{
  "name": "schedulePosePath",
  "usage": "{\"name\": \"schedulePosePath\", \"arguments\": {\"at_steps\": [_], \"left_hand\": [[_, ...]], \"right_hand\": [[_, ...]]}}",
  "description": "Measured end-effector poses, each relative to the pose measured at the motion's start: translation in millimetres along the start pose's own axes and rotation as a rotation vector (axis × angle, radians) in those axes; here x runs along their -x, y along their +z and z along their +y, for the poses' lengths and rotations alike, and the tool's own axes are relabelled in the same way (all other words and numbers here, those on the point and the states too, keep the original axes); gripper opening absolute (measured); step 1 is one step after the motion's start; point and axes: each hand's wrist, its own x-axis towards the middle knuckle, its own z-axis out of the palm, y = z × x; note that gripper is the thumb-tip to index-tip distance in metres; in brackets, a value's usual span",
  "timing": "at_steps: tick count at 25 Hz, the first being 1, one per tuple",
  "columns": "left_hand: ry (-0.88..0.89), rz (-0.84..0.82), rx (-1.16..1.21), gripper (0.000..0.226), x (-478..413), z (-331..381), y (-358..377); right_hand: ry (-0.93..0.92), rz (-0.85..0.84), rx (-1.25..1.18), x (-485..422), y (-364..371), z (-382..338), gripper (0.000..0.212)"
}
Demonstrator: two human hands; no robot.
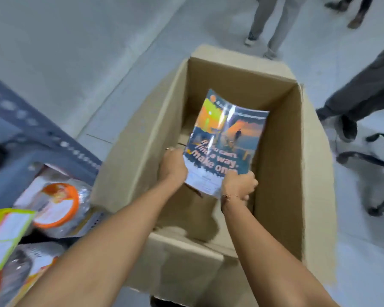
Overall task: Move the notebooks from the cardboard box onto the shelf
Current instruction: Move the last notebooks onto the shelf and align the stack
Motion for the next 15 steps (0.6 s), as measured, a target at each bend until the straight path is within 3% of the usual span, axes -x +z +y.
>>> {"name": "schedulePosePath", "arguments": {"at_steps": [2, 6, 10, 15], "left_hand": [[0.104, 0.168, 0.131, 0.032, 31, 6, -60], [0.252, 0.616, 0.364, 0.036, 117, -13, -183], [0.345, 1.210, 0.271, 0.037, 223, -54, -288], [0.229, 1.474, 0.382, 0.043, 318, -94, -381]], "right_hand": [[-0.175, 0.026, -0.202, 38, -21, -31, 0.039], [-0.546, -0.099, -0.682, 145, -57, -91, 0.039], [-0.878, -0.525, -1.097, 273, -91, -145, 0.024], [-1.245, -0.922, -1.102, 405, -129, -216, 0.029]]}}
